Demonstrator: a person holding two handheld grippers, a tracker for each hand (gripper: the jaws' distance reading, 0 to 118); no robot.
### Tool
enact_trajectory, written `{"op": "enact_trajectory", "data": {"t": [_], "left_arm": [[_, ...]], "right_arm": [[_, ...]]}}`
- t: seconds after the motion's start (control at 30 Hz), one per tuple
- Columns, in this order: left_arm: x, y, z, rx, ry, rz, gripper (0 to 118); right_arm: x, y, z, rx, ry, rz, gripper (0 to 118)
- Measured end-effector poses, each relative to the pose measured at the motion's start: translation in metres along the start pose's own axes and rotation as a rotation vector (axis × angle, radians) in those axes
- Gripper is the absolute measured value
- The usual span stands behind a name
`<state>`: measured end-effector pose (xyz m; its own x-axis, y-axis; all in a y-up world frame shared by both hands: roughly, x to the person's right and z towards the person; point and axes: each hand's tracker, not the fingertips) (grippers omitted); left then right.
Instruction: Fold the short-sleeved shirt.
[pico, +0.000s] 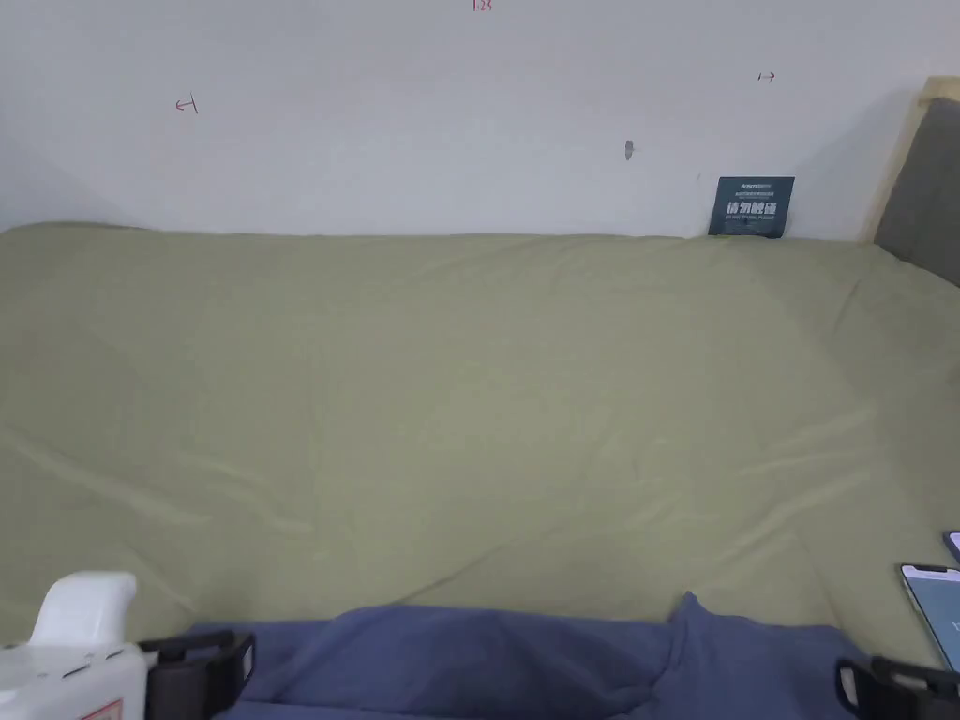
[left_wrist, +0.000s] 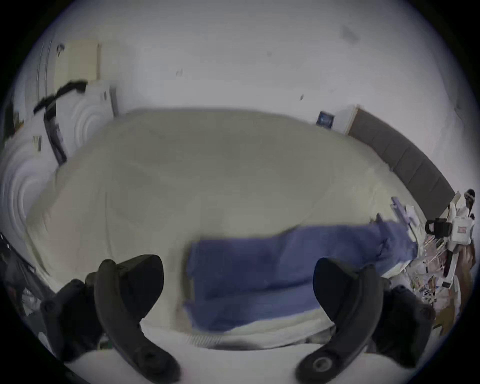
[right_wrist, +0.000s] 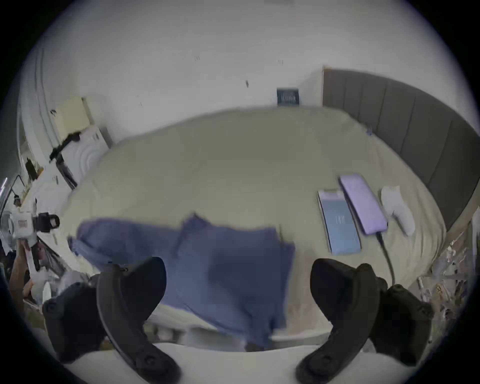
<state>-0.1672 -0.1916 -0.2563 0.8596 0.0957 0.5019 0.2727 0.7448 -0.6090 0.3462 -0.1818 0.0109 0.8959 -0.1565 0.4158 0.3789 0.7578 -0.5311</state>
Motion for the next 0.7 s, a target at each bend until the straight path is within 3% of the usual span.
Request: {"op": "enact_trajectory", "data": {"t": [0.13,0.17,0.2,0.23,0.27,0.3,0.33,0.4,0.7], "left_arm": [[0.055,0.066,0.015,0.193,-0.027,-0.045,116],[0.069,0.075,0.019,0.221,-0.03,-0.067,113],[0.081,0.08,0.023,0.262,-0.017,-0.072,103],[0.093,0.079,0.029,0.33,0.02,-0.073,70],[0.102,0.078,0.034,0.392,0.058,-0.082,30],[0.11,0.077,0.039,0.434,0.095,-0.086,0],[0.114,0.078,0.04,0.447,0.095,-0.078,0],[0.117,0.076,0.047,0.505,0.042,-0.084,0],[0.116,0.078,0.061,0.523,0.081,-0.107,0]], "right_arm": [[-0.064,0.046,0.026,0.227,0.017,0.087,112],[-0.079,0.05,0.032,0.306,0.016,0.092,110],[-0.094,0.054,0.036,0.354,0.008,0.088,103],[-0.106,0.055,0.041,0.405,-0.005,0.095,75],[-0.116,0.055,0.046,0.472,-0.036,0.098,43],[-0.123,0.054,0.047,0.478,-0.052,0.092,9],[-0.129,0.054,0.047,0.497,-0.049,0.079,3],[-0.136,0.048,0.052,0.546,-0.075,0.074,3],[-0.149,0.041,0.058,0.58,-0.129,0.125,3]]}}
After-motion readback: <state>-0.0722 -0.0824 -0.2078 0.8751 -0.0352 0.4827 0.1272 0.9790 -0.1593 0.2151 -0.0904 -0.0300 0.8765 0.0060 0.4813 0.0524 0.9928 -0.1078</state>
